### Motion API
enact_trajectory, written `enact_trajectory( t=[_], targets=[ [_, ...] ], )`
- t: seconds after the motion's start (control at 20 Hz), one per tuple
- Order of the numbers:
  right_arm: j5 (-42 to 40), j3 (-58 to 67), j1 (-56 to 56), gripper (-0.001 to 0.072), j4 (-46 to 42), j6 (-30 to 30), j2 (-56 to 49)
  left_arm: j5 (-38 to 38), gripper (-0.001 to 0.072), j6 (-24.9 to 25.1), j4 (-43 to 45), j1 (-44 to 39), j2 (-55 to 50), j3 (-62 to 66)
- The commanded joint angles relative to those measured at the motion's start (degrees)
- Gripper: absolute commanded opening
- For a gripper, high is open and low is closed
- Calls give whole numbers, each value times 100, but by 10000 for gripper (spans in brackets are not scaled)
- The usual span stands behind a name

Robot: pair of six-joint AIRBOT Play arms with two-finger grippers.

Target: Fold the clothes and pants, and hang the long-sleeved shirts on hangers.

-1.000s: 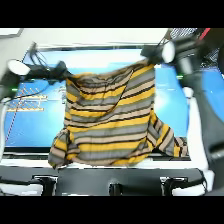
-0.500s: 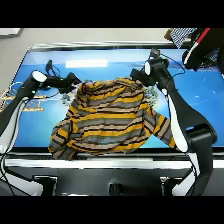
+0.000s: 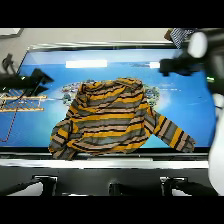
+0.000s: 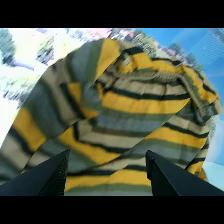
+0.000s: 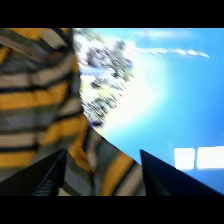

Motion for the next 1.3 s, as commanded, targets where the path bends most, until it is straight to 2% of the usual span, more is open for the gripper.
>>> enact_trajectory(
  t=[0.0,0.2,0.3,0.45,0.6,0.7,0.9,1.05,1.1,1.15,1.25],
  targets=[
    [542,-1279,-922,567,511,-385,1115,-162,547,-35,125,284,1344,-1703],
    [-243,-4400,-1849,559,3036,-293,2326,118,548,-7,-511,120,2535,-3783],
    [-942,-5864,-1696,559,3847,-203,2719,251,548,94,-798,-37,2909,-4435],
    [-2033,-7335,-981,561,4629,136,2839,90,547,94,-868,-389,3198,-4894],
    [-3086,-7987,-166,560,4677,815,2763,-79,548,70,-881,-837,3257,-4996],
    [-3320,-8061,83,560,4734,1082,2459,-98,548,42,-883,-1097,3254,-5012],
    [-3405,-8061,168,560,5569,697,1744,-118,548,-210,-887,-1440,3254,-5174],
    [-3366,-8061,168,558,5873,527,1405,-118,549,-260,-885,-1751,3252,-5410],
    [-3410,-8061,168,522,5921,514,1351,-103,550,-302,-887,-1862,3252,-5499],
    [-3495,-8061,168,416,5921,496,1331,-72,555,-299,-887,-1958,3252,-5593],
    [-3676,-8059,166,84,5947,501,1333,87,555,-319,-892,-2107,3233,-5825]
  ],
)
